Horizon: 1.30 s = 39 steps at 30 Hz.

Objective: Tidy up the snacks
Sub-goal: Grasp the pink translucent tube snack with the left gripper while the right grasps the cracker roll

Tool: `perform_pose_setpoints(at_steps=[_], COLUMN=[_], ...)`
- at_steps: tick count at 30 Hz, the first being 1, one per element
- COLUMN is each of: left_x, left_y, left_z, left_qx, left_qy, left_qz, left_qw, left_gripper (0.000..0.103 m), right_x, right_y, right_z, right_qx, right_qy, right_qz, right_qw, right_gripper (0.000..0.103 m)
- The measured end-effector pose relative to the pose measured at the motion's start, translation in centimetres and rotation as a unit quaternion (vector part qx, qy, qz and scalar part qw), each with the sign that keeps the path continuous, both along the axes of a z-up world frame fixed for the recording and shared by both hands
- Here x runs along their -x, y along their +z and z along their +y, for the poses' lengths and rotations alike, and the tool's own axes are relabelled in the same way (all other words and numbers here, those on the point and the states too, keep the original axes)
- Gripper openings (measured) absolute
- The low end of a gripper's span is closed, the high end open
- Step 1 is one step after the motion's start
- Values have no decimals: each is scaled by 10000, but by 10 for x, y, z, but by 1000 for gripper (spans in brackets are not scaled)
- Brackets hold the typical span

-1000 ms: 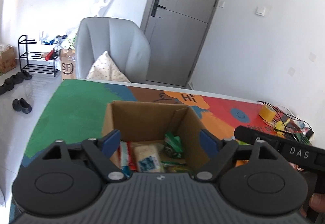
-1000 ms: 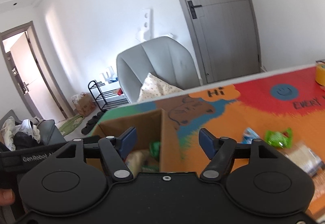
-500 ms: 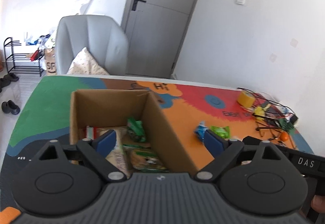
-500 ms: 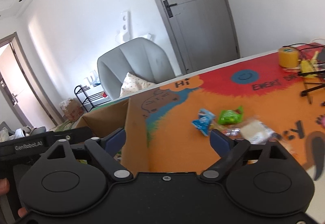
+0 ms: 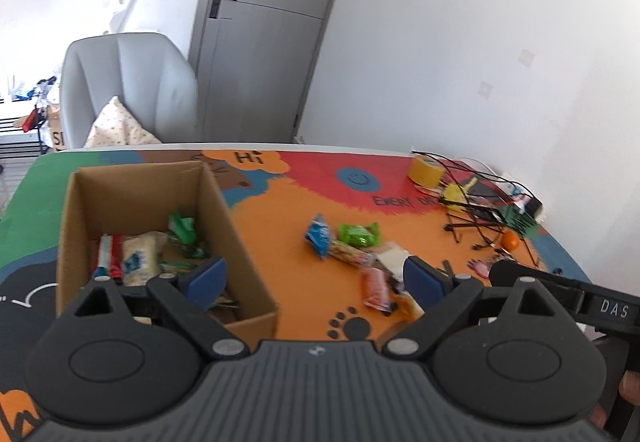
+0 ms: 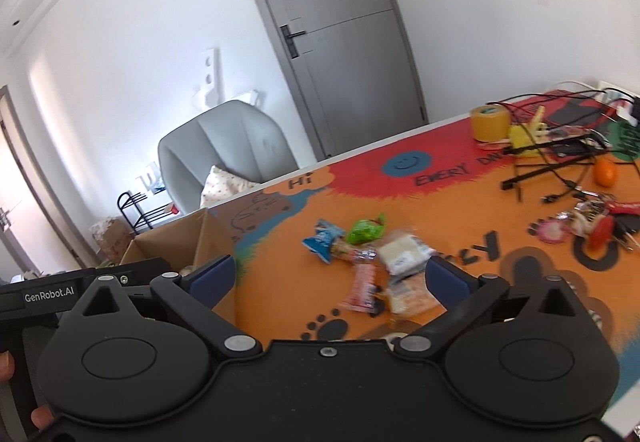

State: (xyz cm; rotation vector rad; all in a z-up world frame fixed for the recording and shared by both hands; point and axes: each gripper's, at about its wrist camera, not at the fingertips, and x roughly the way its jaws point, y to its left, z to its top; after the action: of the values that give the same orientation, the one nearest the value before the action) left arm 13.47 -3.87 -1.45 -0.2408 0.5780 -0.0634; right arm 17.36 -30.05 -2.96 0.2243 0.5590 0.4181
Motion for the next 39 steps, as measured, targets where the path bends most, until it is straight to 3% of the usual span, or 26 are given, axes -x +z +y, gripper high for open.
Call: perform_pose_setpoints(at_steps=[15, 20, 25, 28, 32, 39], left_x=[-36, -57, -74, -86, -106, -132], left_y=[-7, -19, -33, -42, -60, -83], left_z=[-49, -61, -81, -84, -83, -90], left_qx=[-177, -106, -358, -250, -135, -144], left_qy=[-466, -478, -553, -573, -542, -625], left_qz=[16, 79, 297, 394, 703, 959], left_qw=[9988, 9988, 9974, 9973, 9960, 9933], left_gripper=[94, 94, 91, 83, 58, 55], right_x=[-22, -41, -57, -65, -83, -102], right_y=[-23, -35, -45, -50, -64, -89], right_z=[-59, -66, -64, -58, -53, -41], right_qx=[-66, 33, 75, 187, 48, -119], right_qy=[-323, -220, -14, 203, 328, 180], right_qz=[92, 201, 415, 472, 927, 1442], right_qw=[9994, 9996, 9991, 9985, 9951, 9893], right_gripper=[103, 101, 99, 91, 53, 50])
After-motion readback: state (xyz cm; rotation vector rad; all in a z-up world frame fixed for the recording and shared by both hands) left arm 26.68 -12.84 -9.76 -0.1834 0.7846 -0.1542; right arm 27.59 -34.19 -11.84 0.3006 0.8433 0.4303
